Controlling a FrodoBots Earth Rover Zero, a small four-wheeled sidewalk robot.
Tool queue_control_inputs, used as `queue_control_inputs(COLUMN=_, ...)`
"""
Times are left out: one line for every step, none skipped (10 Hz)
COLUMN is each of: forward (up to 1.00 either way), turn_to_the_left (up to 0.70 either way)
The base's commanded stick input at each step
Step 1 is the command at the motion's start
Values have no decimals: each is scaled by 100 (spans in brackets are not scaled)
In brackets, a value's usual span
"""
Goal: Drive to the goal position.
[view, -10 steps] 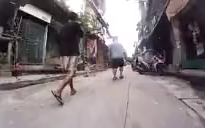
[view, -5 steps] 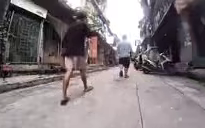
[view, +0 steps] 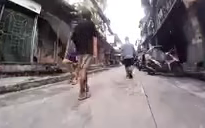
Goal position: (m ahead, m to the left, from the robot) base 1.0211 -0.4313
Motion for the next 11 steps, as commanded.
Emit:
queue_control_inputs(forward=100, turn_to_the_left=-3)
queue_control_inputs(forward=100, turn_to_the_left=0)
queue_control_inputs(forward=100, turn_to_the_left=0)
queue_control_inputs(forward=100, turn_to_the_left=0)
queue_control_inputs(forward=100, turn_to_the_left=0)
queue_control_inputs(forward=100, turn_to_the_left=0)
queue_control_inputs(forward=100, turn_to_the_left=0)
queue_control_inputs(forward=100, turn_to_the_left=0)
queue_control_inputs(forward=100, turn_to_the_left=-27)
queue_control_inputs(forward=100, turn_to_the_left=-13)
queue_control_inputs(forward=100, turn_to_the_left=0)
